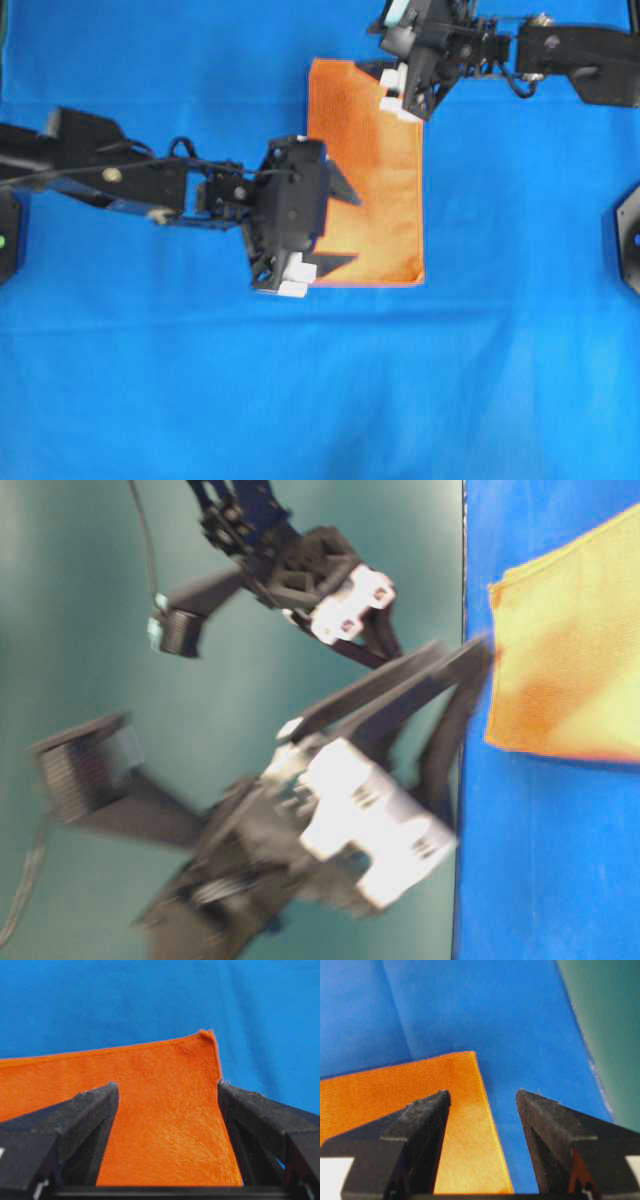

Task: Fold the orange towel.
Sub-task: 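Open both grippers and pull them back from the towel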

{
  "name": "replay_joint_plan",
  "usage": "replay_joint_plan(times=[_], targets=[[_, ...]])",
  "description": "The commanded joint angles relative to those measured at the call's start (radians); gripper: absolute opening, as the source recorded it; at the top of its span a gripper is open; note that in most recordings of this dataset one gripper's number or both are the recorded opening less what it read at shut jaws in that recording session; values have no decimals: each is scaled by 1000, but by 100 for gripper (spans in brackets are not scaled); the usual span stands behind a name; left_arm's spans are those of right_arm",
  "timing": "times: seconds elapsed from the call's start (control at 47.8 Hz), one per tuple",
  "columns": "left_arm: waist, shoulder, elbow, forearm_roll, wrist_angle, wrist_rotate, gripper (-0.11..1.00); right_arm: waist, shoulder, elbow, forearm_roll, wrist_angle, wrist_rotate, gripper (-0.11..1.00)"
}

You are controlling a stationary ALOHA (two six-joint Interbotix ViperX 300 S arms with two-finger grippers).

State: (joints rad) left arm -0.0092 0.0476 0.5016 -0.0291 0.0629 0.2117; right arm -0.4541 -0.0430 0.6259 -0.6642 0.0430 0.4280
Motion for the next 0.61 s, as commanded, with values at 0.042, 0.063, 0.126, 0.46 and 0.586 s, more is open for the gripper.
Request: replay_joint_plan(times=[0.042, 0.063, 0.126, 0.46, 0.586], targets=[[3, -117, 15, 2, 44, 17, 74, 18, -121, 34, -3, 9, 12, 59], [6, -126, 23, 2, 43, 18, 74, 20, -135, 44, -2, 9, 14, 59], [18, -155, 49, 2, 40, 17, 74, 25, -184, 80, 5, 5, 20, 59], [163, -357, 296, 0, -141, -58, 74, 91, -497, 341, 69, -63, 120, 59], [186, -434, 388, 0, -209, -67, 74, 114, -588, 422, 74, -92, 170, 59]])
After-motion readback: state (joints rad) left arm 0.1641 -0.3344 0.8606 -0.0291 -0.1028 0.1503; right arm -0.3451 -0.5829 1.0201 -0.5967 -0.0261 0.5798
